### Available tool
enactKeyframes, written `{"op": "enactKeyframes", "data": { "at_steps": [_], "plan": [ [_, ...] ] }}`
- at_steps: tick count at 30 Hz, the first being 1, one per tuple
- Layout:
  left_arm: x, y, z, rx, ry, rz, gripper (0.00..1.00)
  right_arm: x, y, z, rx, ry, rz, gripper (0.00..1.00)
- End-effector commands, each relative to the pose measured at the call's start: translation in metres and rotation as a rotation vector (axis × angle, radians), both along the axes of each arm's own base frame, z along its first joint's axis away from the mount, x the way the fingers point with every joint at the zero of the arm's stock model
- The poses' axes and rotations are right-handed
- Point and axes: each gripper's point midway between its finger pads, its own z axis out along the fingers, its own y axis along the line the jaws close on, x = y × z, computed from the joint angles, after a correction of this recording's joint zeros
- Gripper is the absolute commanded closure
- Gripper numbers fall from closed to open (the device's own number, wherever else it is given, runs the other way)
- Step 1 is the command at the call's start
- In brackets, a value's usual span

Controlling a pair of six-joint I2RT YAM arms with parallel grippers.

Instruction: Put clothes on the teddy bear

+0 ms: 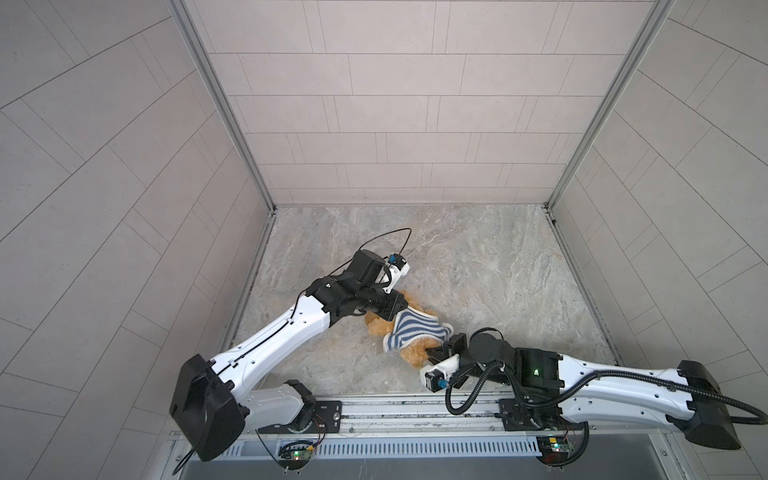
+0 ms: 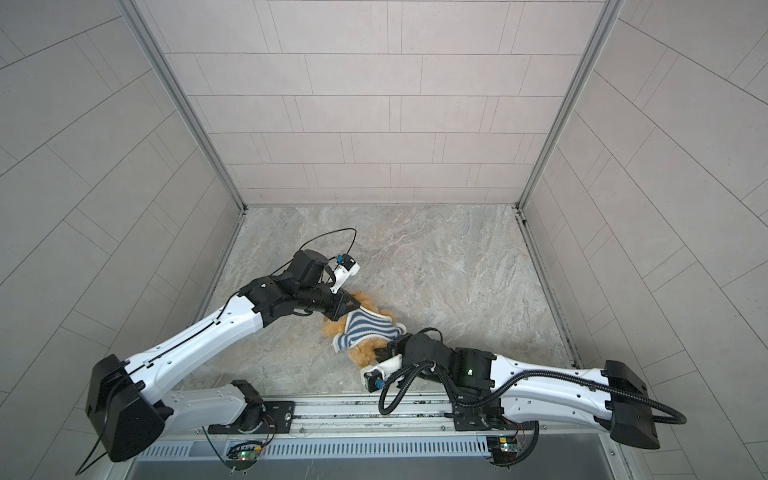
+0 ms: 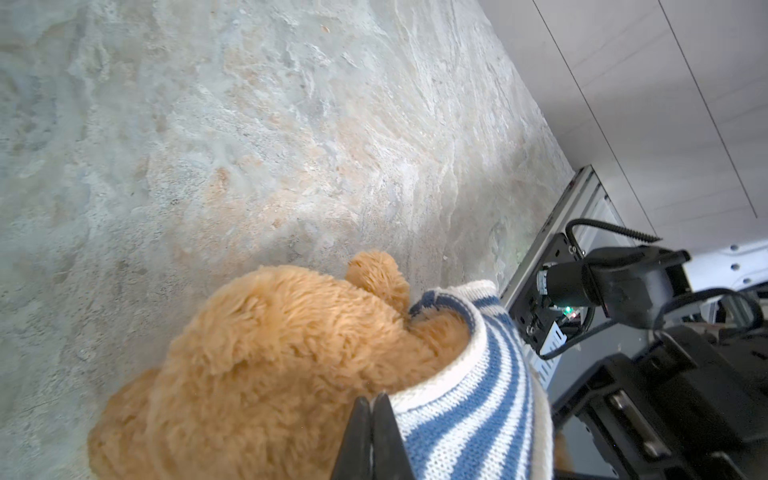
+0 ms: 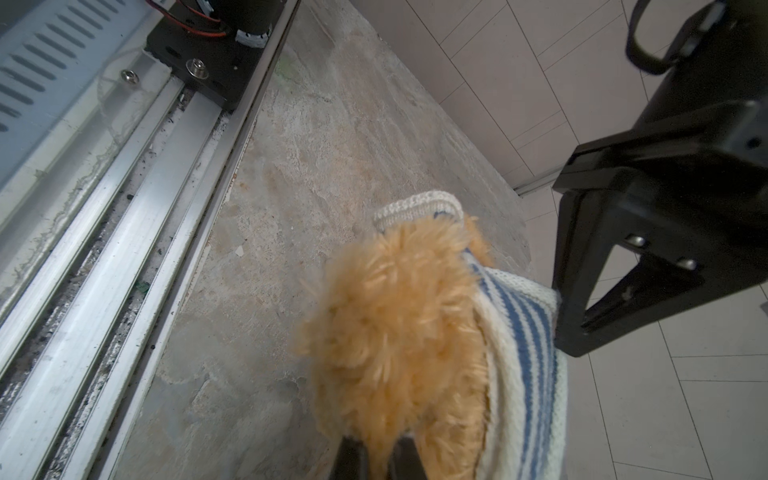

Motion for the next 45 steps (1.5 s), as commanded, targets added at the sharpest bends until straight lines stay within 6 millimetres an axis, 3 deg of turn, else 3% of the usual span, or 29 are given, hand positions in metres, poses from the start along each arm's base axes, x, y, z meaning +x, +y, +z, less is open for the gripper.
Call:
{"op": "enactKeyframes", "data": {
  "at_steps": [1, 8, 15, 25, 31, 34, 38, 42, 45],
  "plan": [
    [0.041, 0.029, -0.014, 0.071, -0.059, 0.201, 1.00, -0.021, -0.003, -0.018, -0.039, 0.047, 0.066, 1.00],
    [0.063, 0.063, -0.028, 0.149, -0.074, 0.362, 1.00, -0.028, -0.001, -0.008, 0.013, 0.035, 0.081, 1.00],
    [0.078, 0.077, -0.037, 0.195, -0.088, 0.460, 1.00, -0.032, 0.003, 0.000, 0.072, 0.042, 0.101, 1.00],
    [0.078, 0.082, -0.050, 0.224, -0.061, 0.495, 1.00, -0.035, 0.013, 0.023, 0.181, 0.062, 0.111, 1.00],
    [0.057, 0.060, -0.031, 0.136, -0.086, 0.450, 1.00, -0.006, 0.015, 0.046, 0.298, 0.135, -0.096, 1.00],
    [0.049, 0.060, -0.031, 0.104, -0.077, 0.450, 1.00, 0.006, 0.018, 0.060, 0.371, 0.197, -0.181, 1.00],
    [0.041, 0.056, -0.021, 0.052, -0.078, 0.420, 0.82, 0.023, 0.022, 0.071, 0.406, 0.262, -0.298, 1.00],
    [0.029, 0.061, 0.002, 0.010, -0.120, 0.395, 0.55, 0.034, 0.029, 0.082, 0.419, 0.320, -0.354, 1.00],
    [0.018, 0.070, 0.009, -0.028, -0.128, 0.395, 0.49, 0.034, 0.035, 0.086, 0.415, 0.370, -0.355, 1.00]
  ]
}}
